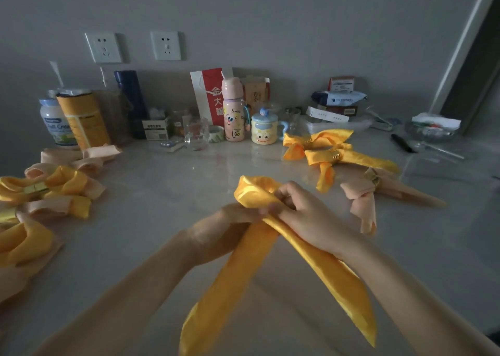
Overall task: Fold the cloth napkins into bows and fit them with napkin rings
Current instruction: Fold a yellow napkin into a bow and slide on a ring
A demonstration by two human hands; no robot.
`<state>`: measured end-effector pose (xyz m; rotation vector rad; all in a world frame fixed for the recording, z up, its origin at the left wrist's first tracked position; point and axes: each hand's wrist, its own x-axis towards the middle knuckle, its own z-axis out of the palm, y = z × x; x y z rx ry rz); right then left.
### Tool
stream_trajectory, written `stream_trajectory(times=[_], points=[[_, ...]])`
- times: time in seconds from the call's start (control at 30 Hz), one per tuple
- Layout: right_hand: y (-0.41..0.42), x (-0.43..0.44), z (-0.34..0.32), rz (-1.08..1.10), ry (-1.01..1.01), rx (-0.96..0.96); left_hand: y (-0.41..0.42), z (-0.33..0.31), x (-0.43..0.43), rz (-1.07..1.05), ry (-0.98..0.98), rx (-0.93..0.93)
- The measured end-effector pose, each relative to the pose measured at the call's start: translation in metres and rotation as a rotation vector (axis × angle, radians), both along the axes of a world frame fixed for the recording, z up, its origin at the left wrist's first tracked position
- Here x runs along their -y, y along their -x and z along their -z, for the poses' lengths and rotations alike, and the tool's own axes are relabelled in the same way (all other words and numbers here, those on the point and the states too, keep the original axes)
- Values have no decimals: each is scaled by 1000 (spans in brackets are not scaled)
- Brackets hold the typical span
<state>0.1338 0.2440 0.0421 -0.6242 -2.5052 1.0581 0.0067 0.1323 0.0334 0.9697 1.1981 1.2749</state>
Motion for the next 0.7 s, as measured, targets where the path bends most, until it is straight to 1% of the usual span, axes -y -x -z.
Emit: stream_trajectory(times=[0.07, 0.17, 0.27, 0.33, 0.4, 0.43, 0.47, 0.5, 0.53, 0.57, 0.63, 0.7], points=[[5, -20, -5, 2, -15, -14, 7, -4, -23, -20, 5, -48], [13, -49, -13, 18, -51, -36, 18, -9, -62, -112, 28, -101], [22, -95, -31, 47, -40, -101, 34, -15, -114, -191, -3, -72], [24, -141, -37, 209, -66, -251, 44, -17, -141, -256, -17, -47], [27, -214, -37, 503, -97, -428, 56, -16, -164, -302, -17, -22], [31, -256, -35, 645, -100, -443, 64, -14, -177, -319, -14, -14], [34, -292, -31, 736, -106, -362, 70, -12, -185, -332, -4, 5], [39, -324, -23, 782, -130, -200, 78, -9, -192, -348, 3, 12], [49, -356, -13, 803, -160, -44, 88, -7, -203, -357, 15, 16], [58, -380, -3, 799, -182, 60, 96, -3, -212, -365, 30, 3], [78, -403, 11, 725, -90, 144, 109, 3, -226, -354, 45, 6], [93, -413, 15, 625, -1, 171, 117, 5, -238, -332, 33, 46]])
